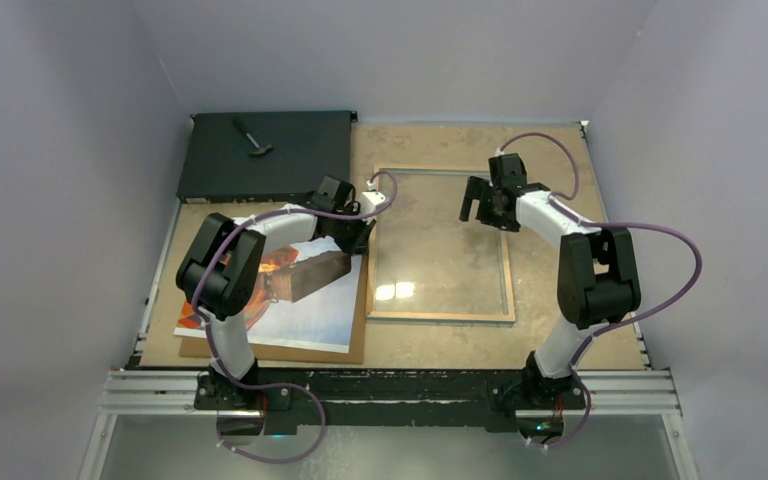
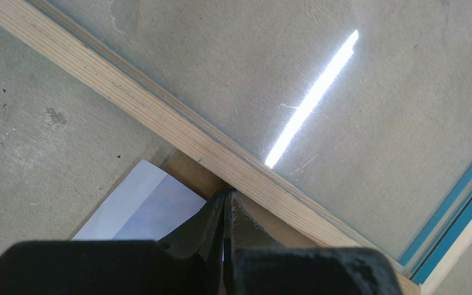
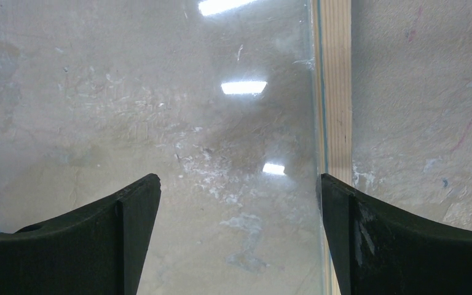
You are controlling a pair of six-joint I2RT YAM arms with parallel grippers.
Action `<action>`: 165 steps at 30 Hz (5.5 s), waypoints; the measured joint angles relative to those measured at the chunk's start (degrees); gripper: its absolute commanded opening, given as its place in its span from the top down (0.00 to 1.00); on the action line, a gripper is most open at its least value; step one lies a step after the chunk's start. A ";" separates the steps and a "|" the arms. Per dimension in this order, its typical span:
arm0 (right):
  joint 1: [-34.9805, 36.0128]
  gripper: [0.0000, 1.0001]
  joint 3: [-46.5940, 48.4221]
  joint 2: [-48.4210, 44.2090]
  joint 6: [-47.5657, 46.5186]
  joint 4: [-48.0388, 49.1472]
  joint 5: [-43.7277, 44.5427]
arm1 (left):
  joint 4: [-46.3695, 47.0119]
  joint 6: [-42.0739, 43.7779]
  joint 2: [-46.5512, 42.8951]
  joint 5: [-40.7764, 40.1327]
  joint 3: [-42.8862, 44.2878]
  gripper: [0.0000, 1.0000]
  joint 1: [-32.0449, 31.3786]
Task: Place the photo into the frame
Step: Place the photo frame item in the photo frame, then move the photo frame to the center of the board, then pick up the photo at the center of the board.
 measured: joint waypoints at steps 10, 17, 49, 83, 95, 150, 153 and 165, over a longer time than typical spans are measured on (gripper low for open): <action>-0.31 0.01 0.00 0.13 -0.04 0.35 1.81 | 0.00 0.02 0.00 0.00 0.00 1.00 0.00; -0.79 0.01 0.00 0.13 -0.04 0.35 3.02 | 0.00 0.02 0.00 0.00 0.00 1.00 0.00; -8.52 0.07 -5.66 -11.17 3.28 2.67 -5.38 | 0.81 -3.48 2.32 4.07 1.49 1.00 -1.20; 31.10 0.02 22.43 18.23 13.22 7.04 -5.49 | -36.17 23.34 -20.96 0.02 6.99 0.47 46.66; 29.59 0.05 34.53 27.89 1.90 5.38 -9.44 | -42.60 40.57 -18.93 -2.84 -6.29 0.50 52.04; 24.44 0.66 19.10 21.05 -2.25 7.98 -35.58 | -26.86 40.50 -20.13 -12.41 -16.70 0.64 46.73; 24.44 0.89 18.27 21.05 -1.62 7.87 -34.32 | -27.76 40.39 -19.89 -12.09 -16.02 0.63 46.73; 23.78 1.00 20.17 9.84 -0.17 5.88 -29.05 | -37.24 38.03 -20.46 -5.25 -3.65 0.53 46.73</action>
